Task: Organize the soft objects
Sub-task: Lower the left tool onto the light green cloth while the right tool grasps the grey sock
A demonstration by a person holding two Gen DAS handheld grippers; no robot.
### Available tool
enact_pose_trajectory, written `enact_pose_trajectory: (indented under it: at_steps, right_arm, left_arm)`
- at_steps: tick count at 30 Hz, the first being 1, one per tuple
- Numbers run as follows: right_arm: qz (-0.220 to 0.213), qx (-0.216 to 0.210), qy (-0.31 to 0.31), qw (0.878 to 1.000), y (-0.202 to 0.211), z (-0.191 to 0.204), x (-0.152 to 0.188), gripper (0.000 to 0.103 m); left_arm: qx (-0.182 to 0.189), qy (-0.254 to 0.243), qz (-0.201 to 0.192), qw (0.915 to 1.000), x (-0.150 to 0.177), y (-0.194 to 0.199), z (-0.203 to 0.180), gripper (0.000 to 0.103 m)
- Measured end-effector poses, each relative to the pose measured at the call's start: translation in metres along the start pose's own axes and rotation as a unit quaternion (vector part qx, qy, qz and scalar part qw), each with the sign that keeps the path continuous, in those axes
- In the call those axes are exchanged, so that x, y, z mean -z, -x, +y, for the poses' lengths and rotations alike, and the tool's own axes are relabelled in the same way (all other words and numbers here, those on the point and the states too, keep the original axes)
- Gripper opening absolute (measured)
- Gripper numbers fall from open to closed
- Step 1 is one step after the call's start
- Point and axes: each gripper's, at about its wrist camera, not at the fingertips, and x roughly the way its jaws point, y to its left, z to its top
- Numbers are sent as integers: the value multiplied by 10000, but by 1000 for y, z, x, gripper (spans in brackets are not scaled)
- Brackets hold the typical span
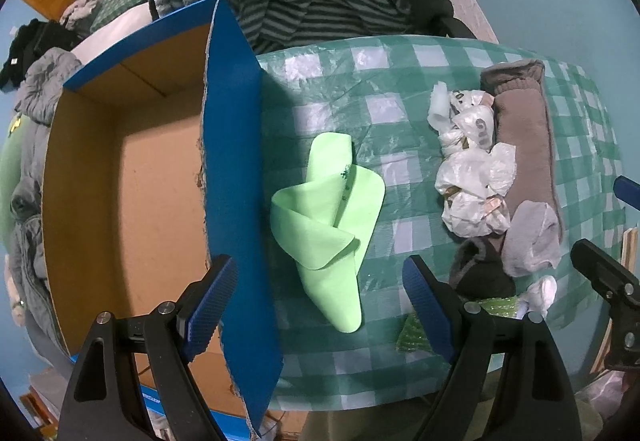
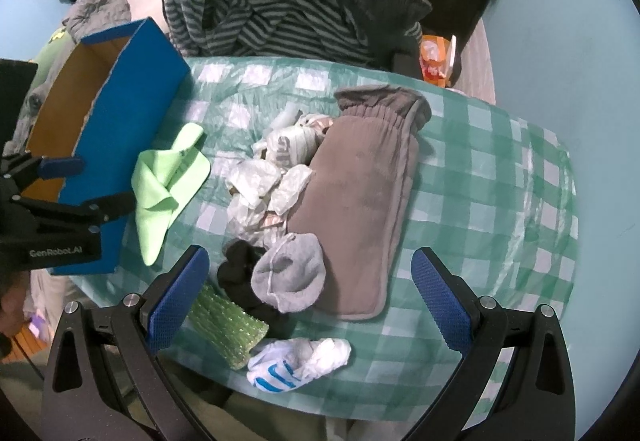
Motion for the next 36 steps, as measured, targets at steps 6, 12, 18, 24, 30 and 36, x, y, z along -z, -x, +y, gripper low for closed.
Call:
enact_pose_trajectory:
  at_steps: [6,12,18,24,30,36]
  right_arm:
    - [140,21,50,9999,-16,3,3,101]
    - [258,44,84,9996,-29,3,8,101]
    - [288,81,93,9995,-37,4,9,96]
    - [448,96,215,9987,-48,9,8,86]
    - [697,-154,108,9974,-59,5,11,60]
    - [670,-364,-31,9971,-55,-1,10,40]
  left_arm:
    - [-63,61,-15,10000,0,-3,7,86]
    - [-111,164,-5,9998,0,-4,18,86]
    - [-138,231,8,9996,0,-5,23,86]
    - [275,165,47,9995,7,-5,7,86]
    - [127,-102,162,9997,3,-21,-10,86]
    - [155,209,290,9992,-12,-43,-4,86]
